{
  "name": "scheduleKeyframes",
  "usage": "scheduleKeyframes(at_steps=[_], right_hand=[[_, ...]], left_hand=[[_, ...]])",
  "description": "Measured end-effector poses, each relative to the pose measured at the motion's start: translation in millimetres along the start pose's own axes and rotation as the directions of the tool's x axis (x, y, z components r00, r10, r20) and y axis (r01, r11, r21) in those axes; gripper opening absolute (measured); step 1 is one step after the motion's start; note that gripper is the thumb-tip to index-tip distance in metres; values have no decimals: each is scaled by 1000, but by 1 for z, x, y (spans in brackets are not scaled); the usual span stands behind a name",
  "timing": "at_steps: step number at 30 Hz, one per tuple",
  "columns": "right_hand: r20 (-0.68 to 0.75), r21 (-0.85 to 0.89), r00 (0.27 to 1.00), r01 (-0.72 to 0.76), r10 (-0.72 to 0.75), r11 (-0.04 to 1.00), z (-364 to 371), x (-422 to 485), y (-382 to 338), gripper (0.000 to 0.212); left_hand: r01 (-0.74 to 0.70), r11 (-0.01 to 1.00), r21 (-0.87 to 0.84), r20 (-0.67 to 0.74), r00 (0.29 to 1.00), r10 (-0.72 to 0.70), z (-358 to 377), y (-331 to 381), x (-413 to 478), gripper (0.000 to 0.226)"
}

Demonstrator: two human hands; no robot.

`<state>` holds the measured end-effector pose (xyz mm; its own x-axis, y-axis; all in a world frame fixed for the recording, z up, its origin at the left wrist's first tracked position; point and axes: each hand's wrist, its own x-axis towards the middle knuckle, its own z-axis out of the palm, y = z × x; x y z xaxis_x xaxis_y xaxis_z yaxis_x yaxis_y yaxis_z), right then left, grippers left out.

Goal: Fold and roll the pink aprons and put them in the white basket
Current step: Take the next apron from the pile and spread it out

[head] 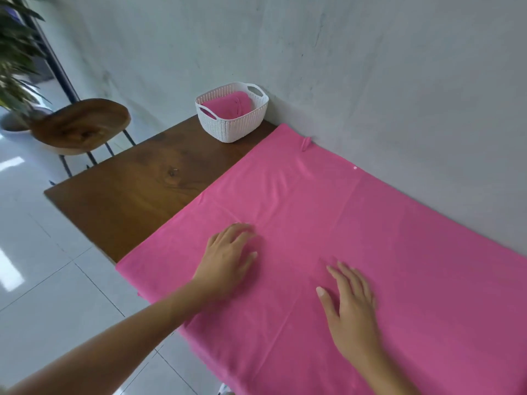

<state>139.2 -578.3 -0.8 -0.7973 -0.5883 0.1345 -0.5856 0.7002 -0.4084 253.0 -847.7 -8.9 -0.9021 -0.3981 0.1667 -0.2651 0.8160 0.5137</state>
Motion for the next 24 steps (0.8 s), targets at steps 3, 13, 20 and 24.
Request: scheduleKeyframes(at_steps=[3, 13, 20, 24], right_hand=[[-66, 81, 998, 20, -14, 997, -8, -28, -7, 49], [-169, 104, 985, -15, 33, 994, -50, -130, 6, 37], [-234, 75, 954, -175, 188, 982, -95, -216, 49, 38], [-284, 41, 911, -301, 300, 953, -113, -270, 78, 35]], left_hand=[[-63, 998, -14, -66, 996, 61, -1, 13, -29, 34], [-249, 961, -121, -102, 966, 237, 22, 86, -96, 22], [-419, 887, -195, -10, 905, 425, 63, 161, -124, 24], [-505, 831, -233, 78, 842, 534, 95, 206, -139, 24]])
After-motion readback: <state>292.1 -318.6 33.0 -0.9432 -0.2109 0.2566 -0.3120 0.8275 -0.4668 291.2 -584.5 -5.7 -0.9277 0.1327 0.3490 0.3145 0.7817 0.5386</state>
